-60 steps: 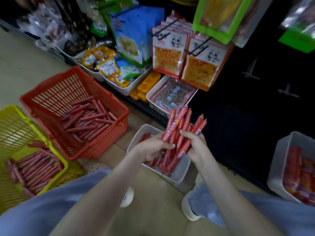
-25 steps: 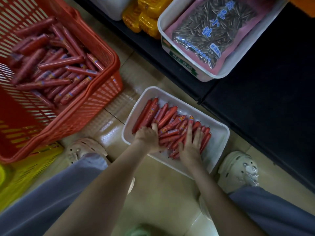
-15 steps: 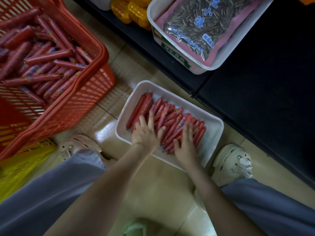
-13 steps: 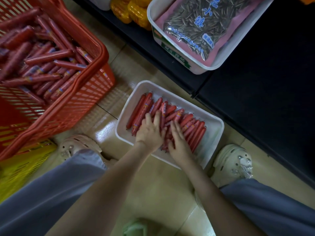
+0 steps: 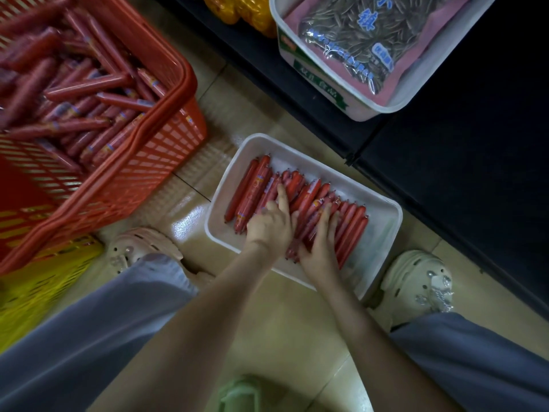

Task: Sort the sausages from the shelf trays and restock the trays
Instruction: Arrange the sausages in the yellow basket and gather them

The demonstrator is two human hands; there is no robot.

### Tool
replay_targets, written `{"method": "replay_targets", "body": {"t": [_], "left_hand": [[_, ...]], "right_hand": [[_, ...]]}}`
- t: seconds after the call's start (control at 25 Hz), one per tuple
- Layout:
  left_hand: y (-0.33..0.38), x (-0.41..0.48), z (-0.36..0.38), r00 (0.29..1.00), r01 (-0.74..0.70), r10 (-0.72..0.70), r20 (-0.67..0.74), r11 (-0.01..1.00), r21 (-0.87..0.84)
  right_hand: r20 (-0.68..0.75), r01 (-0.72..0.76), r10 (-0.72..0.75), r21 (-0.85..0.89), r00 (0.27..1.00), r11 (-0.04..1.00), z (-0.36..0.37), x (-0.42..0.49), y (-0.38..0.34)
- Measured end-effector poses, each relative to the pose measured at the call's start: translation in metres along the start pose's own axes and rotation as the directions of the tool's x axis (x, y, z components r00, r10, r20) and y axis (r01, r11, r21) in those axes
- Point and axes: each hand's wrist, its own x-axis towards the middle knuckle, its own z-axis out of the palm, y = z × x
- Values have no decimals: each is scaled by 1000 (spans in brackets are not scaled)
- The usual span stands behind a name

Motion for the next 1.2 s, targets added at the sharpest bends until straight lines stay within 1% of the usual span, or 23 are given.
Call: {"method": "replay_targets", "body": {"t": [0.04,0.08,0.12,0.16,0.24,0.32,0.4,0.44,0.52,0.56,0.6,0.68,0.72,0.76,0.8,0.84,0.88,0.92,0.96,1.0,1.08,1.16,1.2], "left_hand": [[-8,1,2,999,-46,47,-25,998,51],[-18,1,6,995,-102,101,10,988,116],[-25,0,8,990,-138,130,61,978,154],[-30,0,11,986,-150,136,99,978,147],[-32,-2,14,984,-112,97,147,989,96],[-26,-3,14,993,-85,77,86,993,83],[-24,-6,10,995,-96,94,26,994,60],[-23,-8,10,992,-121,119,40,991,58],[-23,-10,5,974,-199,188,125,977,76],[-24,-9,4,972,-213,204,118,974,71],[-24,-8,5,973,-230,228,49,971,59],[-23,-5,10,947,-288,285,-150,958,0],[-20,-3,11,934,-316,311,-179,949,-4],[-18,0,13,933,-343,344,-103,939,33],[-16,4,16,940,-341,342,4,935,94],[-15,7,19,945,-324,309,110,931,169],[-15,8,19,948,-300,266,173,928,221],[-16,8,21,953,-277,234,194,931,238],[-17,8,24,957,-257,216,194,940,226],[-18,7,25,961,-238,200,192,950,202],[-21,4,25,971,-188,167,170,975,116],[-22,3,22,978,-143,132,160,988,59],[-22,4,21,982,-127,118,149,991,51]], "right_hand": [[-17,62,-63,-74,998,995,0,-1,0],[-20,146,-153,-214,988,966,-1,-1,-1],[7,217,-232,-378,973,900,-1,1,-3],[78,266,-265,-518,961,813,-2,6,-5],[205,306,-228,-659,952,687,-5,13,-10],[197,264,-176,-709,964,654,-14,16,-8],[128,177,-122,-730,984,661,-24,11,-4],[83,118,-84,-726,993,677,-29,9,-1],[-14,9,-26,-687,1000,727,-37,5,4],[-45,-10,-27,-668,999,744,-40,4,6],[-69,-18,-35,-652,997,758,-41,3,7],[-112,-63,-3,-577,994,814,-36,-2,14],[-132,-104,40,-525,990,845,-33,-5,16],[-139,-139,81,-482,987,865,-30,-7,18],[-118,-150,108,-459,987,876,-26,-7,17],[-59,-118,102,-447,993,887,-23,-5,14],[26,-34,50,-428,998,903,-20,-1,9],[108,79,-40,-393,993,916,-16,3,3],[157,173,-124,-355,980,919,-11,7,-3],[153,214,-172,-328,973,920,-8,10,-8],[11,176,-183,-336,983,925,-5,9,-6],[-146,19,-83,-394,986,919,-12,3,6],[-186,-67,-17,-436,982,897,-19,0,13]]}}
